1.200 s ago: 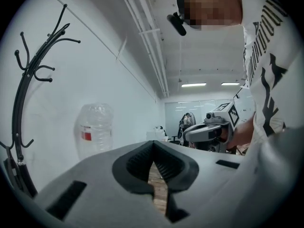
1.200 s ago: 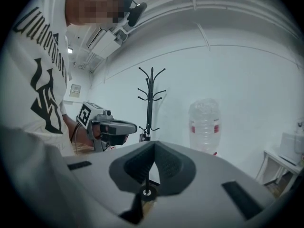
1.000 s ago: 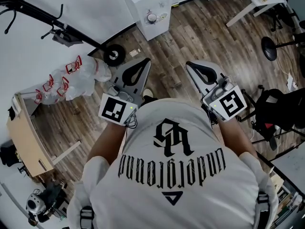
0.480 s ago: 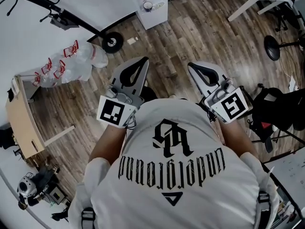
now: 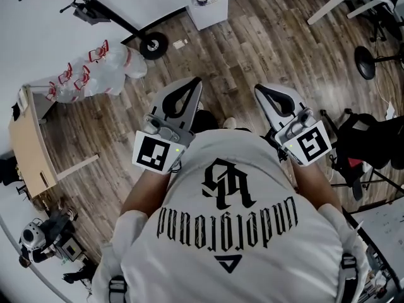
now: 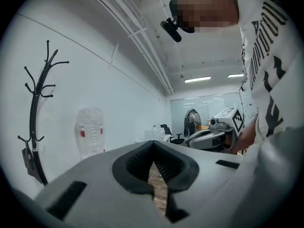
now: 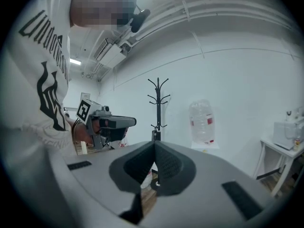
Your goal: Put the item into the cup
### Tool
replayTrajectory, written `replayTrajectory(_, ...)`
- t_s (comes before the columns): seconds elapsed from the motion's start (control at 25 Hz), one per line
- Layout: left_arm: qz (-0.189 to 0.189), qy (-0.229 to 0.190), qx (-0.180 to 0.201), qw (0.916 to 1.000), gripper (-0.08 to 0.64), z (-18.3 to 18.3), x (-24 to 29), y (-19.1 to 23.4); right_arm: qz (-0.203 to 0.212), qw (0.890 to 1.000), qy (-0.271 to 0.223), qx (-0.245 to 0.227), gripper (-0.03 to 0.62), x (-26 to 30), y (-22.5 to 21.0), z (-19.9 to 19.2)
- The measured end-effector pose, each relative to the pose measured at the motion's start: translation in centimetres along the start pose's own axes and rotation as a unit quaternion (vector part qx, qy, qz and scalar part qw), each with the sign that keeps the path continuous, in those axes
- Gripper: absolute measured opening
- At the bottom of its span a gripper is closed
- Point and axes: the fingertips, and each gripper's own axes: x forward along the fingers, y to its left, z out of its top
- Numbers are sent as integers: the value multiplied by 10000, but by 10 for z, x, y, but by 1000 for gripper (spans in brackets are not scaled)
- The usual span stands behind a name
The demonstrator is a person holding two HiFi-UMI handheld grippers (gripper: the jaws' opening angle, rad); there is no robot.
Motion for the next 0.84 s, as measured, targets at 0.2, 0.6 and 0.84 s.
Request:
replayTrajectory(0.2, 19, -35, -54, 10000, 6, -1, -14, -1, -41, 10000, 10, 14, 5, -2, 12, -1)
replayTrajectory(0.6, 37, -143, -128, 9998, 6, 2, -27, 2, -33, 10000, 49, -11, 5, 2, 24, 0)
replayTrajectory(0.84, 2, -156, -30, 9999, 6, -1, -29, 7, -55, 10000, 40, 49, 5, 7, 24, 3)
